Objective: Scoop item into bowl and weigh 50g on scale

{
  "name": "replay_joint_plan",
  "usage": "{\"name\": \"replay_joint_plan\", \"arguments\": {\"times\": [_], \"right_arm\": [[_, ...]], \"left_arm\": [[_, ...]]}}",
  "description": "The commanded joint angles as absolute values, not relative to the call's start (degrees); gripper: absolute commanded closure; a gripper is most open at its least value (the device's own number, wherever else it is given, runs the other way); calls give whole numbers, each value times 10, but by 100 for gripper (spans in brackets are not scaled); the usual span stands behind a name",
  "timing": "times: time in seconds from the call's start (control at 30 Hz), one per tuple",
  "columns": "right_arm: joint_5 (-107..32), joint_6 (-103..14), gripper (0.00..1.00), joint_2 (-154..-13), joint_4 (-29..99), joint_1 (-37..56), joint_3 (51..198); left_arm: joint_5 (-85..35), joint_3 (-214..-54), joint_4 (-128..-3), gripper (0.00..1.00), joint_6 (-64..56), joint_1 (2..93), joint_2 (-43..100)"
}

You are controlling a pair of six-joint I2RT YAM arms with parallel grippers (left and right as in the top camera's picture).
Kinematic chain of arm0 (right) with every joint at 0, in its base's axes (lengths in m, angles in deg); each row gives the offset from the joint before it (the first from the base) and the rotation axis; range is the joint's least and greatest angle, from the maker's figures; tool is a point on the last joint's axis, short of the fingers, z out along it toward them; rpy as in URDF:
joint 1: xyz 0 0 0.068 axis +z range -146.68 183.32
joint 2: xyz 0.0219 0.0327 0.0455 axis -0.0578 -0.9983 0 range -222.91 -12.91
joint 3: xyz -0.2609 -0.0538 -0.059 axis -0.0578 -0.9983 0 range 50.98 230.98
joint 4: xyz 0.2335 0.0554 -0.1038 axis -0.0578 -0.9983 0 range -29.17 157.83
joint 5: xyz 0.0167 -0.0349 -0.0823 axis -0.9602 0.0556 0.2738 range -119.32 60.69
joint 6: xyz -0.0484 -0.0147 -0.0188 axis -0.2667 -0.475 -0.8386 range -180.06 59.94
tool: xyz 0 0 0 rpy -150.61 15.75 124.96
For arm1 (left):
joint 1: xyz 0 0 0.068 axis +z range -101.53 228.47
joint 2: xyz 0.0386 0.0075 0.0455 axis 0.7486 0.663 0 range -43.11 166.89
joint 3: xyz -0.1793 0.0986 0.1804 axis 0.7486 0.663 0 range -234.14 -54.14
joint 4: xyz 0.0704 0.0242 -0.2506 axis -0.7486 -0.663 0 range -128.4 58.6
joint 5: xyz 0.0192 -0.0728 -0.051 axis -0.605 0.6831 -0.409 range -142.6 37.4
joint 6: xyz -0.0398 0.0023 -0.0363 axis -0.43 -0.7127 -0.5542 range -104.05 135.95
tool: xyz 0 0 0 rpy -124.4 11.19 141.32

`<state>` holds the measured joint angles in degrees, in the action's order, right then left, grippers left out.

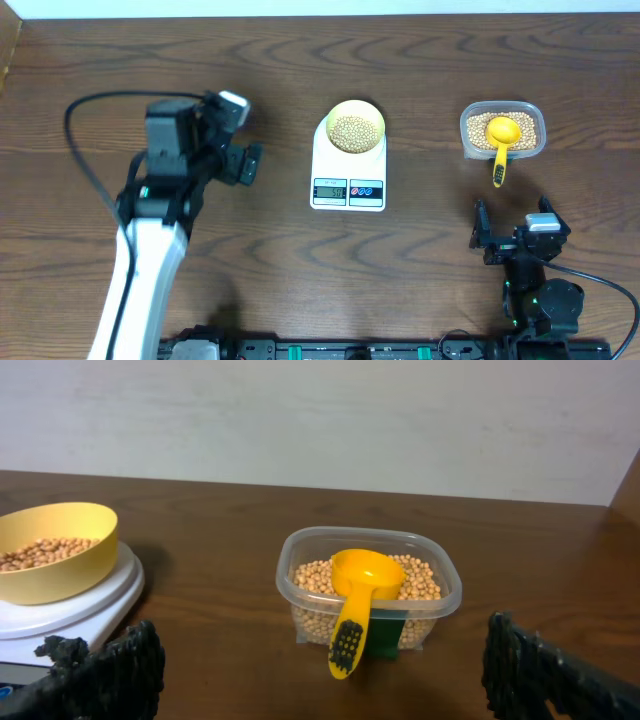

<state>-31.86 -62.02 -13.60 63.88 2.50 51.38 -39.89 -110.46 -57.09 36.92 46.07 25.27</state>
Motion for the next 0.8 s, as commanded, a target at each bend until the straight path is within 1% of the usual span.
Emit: {"name": "replay_joint_plan", "arguments": {"times": [0.0,0.1,0.17,0.37,0.6,0.77], "right_arm": [[-312,-625,1,-132,636,30,513],[-312,-625,1,-132,636,30,513],[-312,-625,1,-132,636,30,513],[-312,-625,1,-132,636,30,513],[-312,-625,1,-132,636,30,513],[-312,-625,1,-132,636,30,513]], "left_arm": [[-448,-1041,-549,3,302,463,180],[-448,-975,-500,3,299,463,116],[-462,-920,-453,2,267,463,68],[-463,-810,-383,2,263,463,-37],[-473,-711,-341,3,263,463,-143],[-473,-667,-339,3,263,463,-210]]}}
